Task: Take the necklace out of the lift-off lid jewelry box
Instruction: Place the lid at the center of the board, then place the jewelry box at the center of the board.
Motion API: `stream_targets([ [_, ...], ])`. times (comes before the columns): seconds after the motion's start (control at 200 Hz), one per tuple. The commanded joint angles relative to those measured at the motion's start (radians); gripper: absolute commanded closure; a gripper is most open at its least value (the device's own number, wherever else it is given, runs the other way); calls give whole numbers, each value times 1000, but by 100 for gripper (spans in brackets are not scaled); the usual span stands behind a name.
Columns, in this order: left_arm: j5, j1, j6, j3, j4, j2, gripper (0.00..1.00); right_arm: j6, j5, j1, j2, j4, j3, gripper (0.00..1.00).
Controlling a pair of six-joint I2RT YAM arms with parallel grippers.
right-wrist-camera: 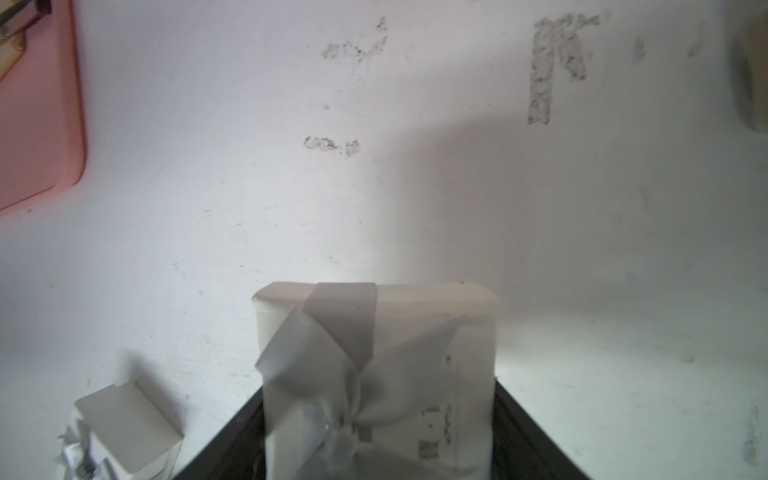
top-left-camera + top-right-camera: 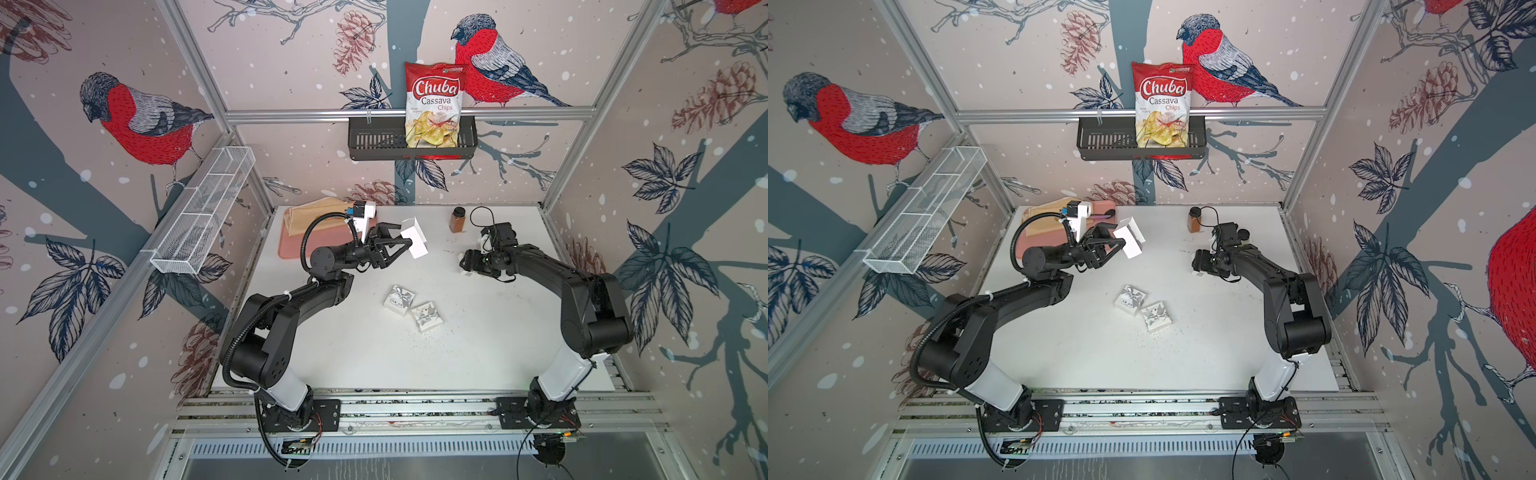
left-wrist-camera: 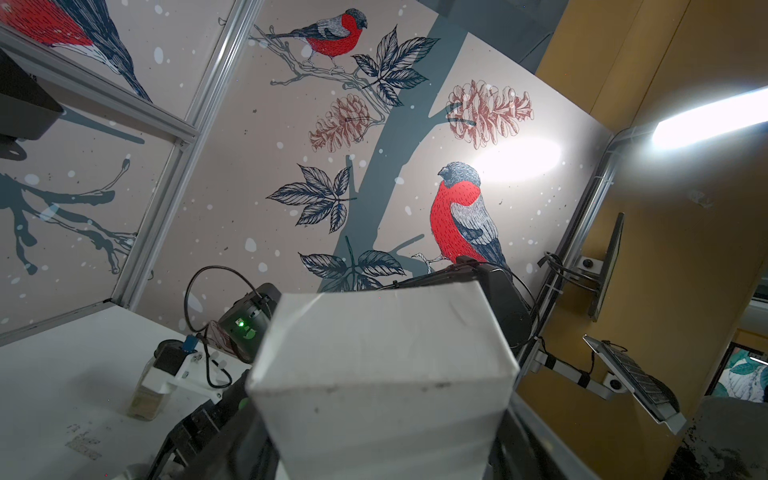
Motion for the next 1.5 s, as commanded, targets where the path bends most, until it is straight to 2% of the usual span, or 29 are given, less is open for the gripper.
stream_targets([
  [0.0, 13, 1, 29, -9, 23, -21, 35, -10, 82, 5, 26, -43, 20, 23],
  [0.265, 9, 0, 98, -16, -67, -46, 34, -37, 95, 5, 13, -76, 45, 18],
  [0.35, 13, 1, 97, -18, -61, -48, 34, -62, 48, 6, -24, -70, 55, 20],
  [0.455, 18, 0, 98, -24, -55, -52, 34, -120, -169, 11, -122, 20, 30, 26],
  [0.6, 24, 1, 90, -27, -41, -53, 34, -130, -587, 10, -220, 178, 13, 41],
  [0.66, 29, 0, 80, -27, -25, -51, 34, -126, -739, 19, -257, 260, 2, 43],
  [0.795, 49, 0, 71, -29, -3, -50, 34, -119, -919, 64, -332, 388, 7, 48],
  [0.986, 89, -1, 52, -28, 43, -56, 34, -155, -982, 138, -364, 386, 77, 58],
  [1.146, 116, 0, 55, -26, 46, -70, 33, -197, -999, 194, -367, 372, 98, 59],
  [1.221, 123, 0, 60, -27, 38, -79, 33, -202, -990, 204, -369, 372, 98, 61],
  [1.311, 124, 0, 70, -28, 18, -91, 33, -202, -987, 206, -365, 367, 99, 67],
  [1.496, 118, -2, 98, -39, -18, -111, 33, -209, -1008, 215, -367, 359, 99, 68],
])
